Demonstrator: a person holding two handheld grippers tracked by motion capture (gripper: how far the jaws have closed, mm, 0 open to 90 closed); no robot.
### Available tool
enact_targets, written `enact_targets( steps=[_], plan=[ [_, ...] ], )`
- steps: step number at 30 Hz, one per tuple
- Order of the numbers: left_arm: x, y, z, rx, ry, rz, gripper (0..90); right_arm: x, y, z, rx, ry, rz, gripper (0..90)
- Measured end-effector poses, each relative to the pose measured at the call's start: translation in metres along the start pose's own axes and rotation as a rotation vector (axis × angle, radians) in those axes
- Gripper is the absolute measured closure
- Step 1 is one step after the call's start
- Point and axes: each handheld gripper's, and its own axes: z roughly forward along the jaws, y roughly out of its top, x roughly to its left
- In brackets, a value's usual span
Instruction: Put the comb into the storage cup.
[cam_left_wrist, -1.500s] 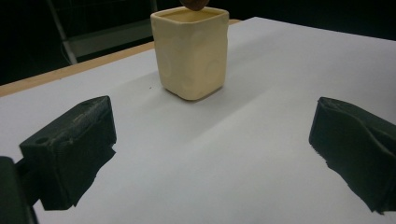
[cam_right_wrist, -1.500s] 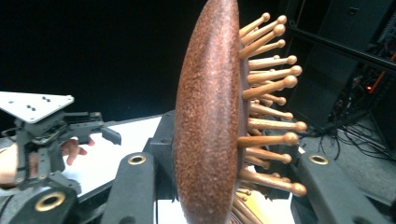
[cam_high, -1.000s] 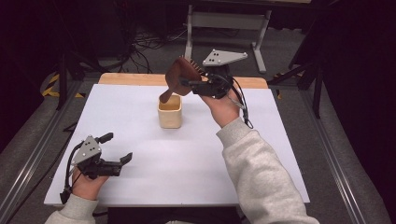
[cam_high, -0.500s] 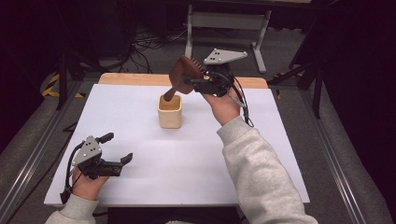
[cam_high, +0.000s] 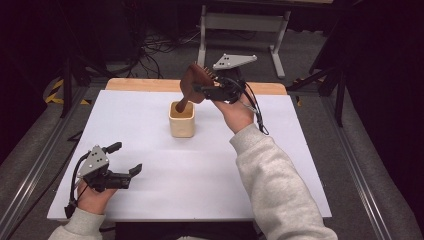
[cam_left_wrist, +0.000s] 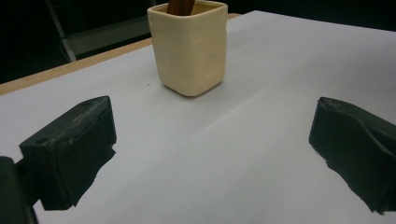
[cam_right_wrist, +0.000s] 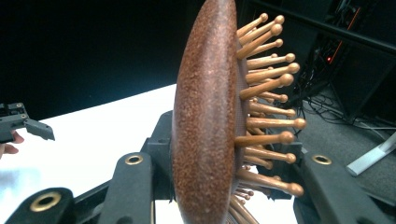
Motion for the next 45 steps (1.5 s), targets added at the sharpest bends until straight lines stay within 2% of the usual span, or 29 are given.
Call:
enact_targets(
  steps=[28,45],
  plan=[
    [0.000,0.000,0.000,-0.002,-0.003,0.002,1.8,-0.004,-0.015,0.043,0.130,0.043,0.036,54.4],
    [-0.001,0.000,0.000,0.000,-0.006,0.003,1.9,-0.008,-0.025,0.057,0.184,0.070,0.080,53.3]
  ],
)
